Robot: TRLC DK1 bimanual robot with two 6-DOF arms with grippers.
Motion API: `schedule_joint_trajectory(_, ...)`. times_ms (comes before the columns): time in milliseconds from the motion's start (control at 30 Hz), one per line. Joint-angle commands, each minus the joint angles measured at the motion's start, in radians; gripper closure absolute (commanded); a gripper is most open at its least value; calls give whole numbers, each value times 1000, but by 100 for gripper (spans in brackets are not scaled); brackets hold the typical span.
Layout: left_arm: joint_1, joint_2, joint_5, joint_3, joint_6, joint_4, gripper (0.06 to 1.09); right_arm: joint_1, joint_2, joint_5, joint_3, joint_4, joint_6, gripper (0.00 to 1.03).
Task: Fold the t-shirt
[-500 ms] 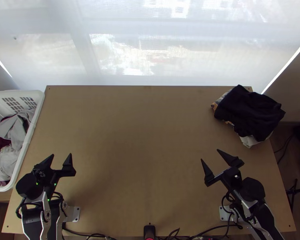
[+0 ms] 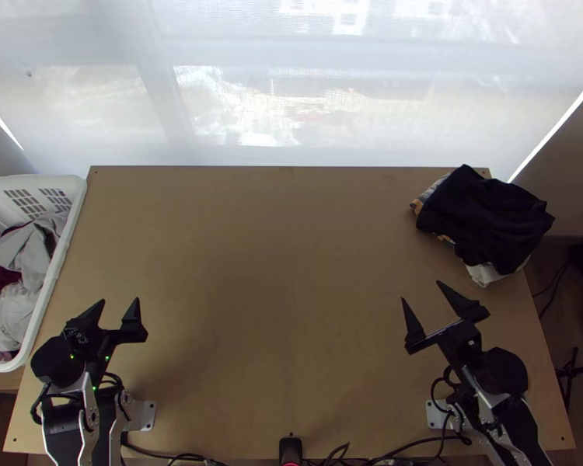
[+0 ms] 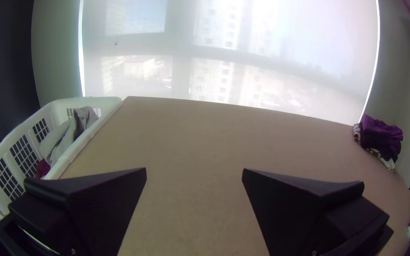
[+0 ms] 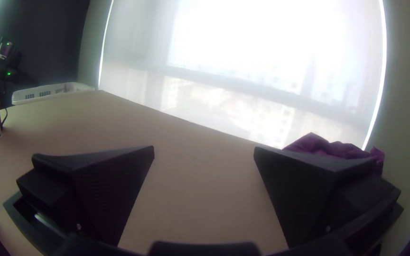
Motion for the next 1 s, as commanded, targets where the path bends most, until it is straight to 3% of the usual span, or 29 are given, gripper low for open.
schedule_joint_trajectory(0,0,0,0,0,-1,0,10,-15,26,7,168,-151,4,5)
schedule_joint_trajectory(300,0,0,0,0,-1,0,10,17,380,7,545,-364,59,5)
schedule_joint_trajectory(567,0,0,0,0,-1,0,10,11,639,13,901,-602,232,5)
schedule_joint_trajectory(967,-9,0,0,0,2,-1,10,-69,696,64,1019,-786,200,5)
